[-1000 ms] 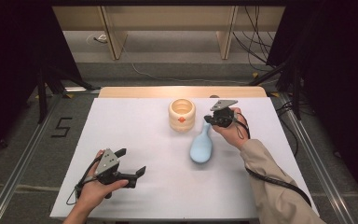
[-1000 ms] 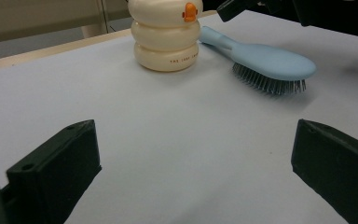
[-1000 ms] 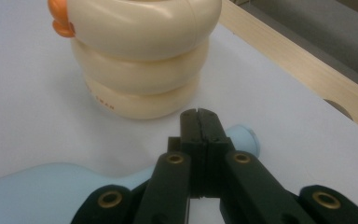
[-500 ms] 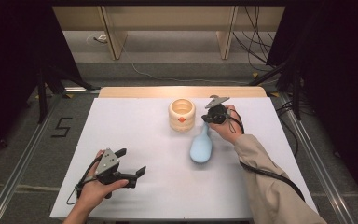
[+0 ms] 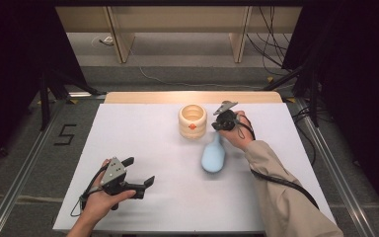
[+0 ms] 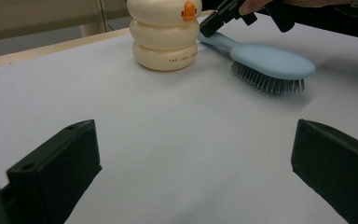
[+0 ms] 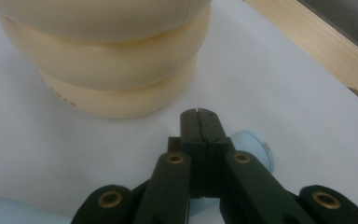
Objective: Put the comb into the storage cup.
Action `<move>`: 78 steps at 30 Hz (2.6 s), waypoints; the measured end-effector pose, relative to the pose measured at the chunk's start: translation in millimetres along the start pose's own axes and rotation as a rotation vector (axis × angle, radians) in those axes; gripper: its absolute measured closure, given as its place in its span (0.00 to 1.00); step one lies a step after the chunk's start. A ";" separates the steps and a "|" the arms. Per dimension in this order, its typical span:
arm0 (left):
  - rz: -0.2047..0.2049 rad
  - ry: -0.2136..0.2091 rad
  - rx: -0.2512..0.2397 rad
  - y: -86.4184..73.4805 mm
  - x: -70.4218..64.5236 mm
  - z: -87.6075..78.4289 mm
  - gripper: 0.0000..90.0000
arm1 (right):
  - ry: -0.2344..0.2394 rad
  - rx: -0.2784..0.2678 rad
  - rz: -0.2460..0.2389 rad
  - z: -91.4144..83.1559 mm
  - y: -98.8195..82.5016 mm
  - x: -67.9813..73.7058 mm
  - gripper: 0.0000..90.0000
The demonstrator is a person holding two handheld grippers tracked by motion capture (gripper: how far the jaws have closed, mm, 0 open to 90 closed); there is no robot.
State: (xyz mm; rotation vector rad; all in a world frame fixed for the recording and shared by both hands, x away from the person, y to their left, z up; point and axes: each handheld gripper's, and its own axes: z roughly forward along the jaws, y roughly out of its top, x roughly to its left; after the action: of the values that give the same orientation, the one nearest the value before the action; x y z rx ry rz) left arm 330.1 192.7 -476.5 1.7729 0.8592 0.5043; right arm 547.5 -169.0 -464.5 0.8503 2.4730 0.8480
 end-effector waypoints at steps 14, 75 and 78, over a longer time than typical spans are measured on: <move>-0.001 -0.002 -0.001 0.1 -0.3 -0.2 0.01 | -0.011 0.086 0.007 3.3 -0.4 -1.8 1.00; -0.003 0.017 0.007 -0.6 0.4 0.1 0.01 | 0.022 0.281 0.112 -107.1 -104.5 31.2 1.00; -0.002 0.017 0.007 -0.6 0.4 0.0 0.01 | 0.030 0.287 0.100 -107.0 -104.3 34.1 1.00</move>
State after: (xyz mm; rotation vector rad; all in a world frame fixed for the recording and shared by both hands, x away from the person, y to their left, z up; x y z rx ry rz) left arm 330.2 193.1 -477.1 1.7758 0.8755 0.5158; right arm 422.3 -257.2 -458.7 1.0722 2.6375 0.5461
